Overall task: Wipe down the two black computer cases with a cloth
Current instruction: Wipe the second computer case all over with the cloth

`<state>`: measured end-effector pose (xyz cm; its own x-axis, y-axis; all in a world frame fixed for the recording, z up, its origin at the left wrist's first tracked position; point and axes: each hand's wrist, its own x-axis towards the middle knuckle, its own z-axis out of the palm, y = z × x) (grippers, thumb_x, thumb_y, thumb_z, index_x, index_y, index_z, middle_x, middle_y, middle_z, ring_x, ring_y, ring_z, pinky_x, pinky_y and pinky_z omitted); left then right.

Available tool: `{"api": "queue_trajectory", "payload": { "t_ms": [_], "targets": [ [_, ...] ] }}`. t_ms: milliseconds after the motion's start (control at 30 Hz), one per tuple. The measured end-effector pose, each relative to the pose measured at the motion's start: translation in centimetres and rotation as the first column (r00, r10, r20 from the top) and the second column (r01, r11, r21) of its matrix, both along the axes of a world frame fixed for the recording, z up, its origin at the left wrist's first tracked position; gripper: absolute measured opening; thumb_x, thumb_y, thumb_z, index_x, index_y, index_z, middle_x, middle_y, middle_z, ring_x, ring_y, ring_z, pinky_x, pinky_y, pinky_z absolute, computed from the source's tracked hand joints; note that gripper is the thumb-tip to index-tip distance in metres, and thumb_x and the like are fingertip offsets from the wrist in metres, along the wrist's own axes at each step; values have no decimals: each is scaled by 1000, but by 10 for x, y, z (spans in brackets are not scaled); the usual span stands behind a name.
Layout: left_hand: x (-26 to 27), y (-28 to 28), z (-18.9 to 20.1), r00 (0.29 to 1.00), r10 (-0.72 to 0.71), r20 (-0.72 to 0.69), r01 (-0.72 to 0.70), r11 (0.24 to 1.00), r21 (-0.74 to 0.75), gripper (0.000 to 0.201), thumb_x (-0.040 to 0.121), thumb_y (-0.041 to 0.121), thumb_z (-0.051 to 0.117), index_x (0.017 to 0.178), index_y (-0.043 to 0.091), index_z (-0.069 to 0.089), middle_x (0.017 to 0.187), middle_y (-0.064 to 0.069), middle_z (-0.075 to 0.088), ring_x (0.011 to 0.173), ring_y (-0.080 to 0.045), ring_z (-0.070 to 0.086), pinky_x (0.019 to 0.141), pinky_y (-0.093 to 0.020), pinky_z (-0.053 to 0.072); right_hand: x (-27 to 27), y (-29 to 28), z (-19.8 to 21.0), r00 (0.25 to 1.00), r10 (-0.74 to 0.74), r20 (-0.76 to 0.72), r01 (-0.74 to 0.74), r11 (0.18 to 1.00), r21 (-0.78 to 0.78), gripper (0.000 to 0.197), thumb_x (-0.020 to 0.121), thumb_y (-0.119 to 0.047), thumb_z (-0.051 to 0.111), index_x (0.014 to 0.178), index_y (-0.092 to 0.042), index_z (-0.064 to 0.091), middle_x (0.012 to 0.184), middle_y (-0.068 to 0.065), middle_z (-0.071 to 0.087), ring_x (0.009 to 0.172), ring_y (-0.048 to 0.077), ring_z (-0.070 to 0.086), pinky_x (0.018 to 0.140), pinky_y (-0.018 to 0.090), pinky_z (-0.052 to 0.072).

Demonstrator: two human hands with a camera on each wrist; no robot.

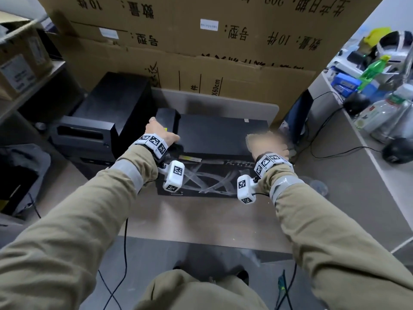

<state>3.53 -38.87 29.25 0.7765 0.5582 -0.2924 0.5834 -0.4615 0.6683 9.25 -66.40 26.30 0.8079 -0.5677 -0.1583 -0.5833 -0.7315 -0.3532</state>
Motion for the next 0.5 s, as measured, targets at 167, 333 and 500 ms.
{"api": "queue_trajectory", "payload": {
  "t_ms": [167,333,500],
  "targets": [
    [1,5,-1,997,-83,-4,83,997,4,101,78,21,79,156,7,16,147,-12,45,131,-30,49,94,-32,43,-7,3,10,987,-154,-48,155,988,18,57,95,-40,48,140,-6,38,146,17,42,136,34,36,113,44,24],
    [2,10,-3,988,-154,-6,154,988,-11,105,76,22,81,157,12,15,145,-11,47,129,-30,51,99,-35,44,-18,2,3,968,-246,-60,245,969,-21,47,100,-38,39,137,-9,43,141,14,45,133,34,38,116,47,23],
    [5,15,-6,968,-244,53,247,967,-56,110,75,16,79,159,35,9,141,-9,48,106,-23,59,82,-26,44,-32,3,-3,994,-109,-10,109,994,-30,53,99,-40,38,142,-9,34,144,20,39,130,39,37,108,46,27]
  ]
}}
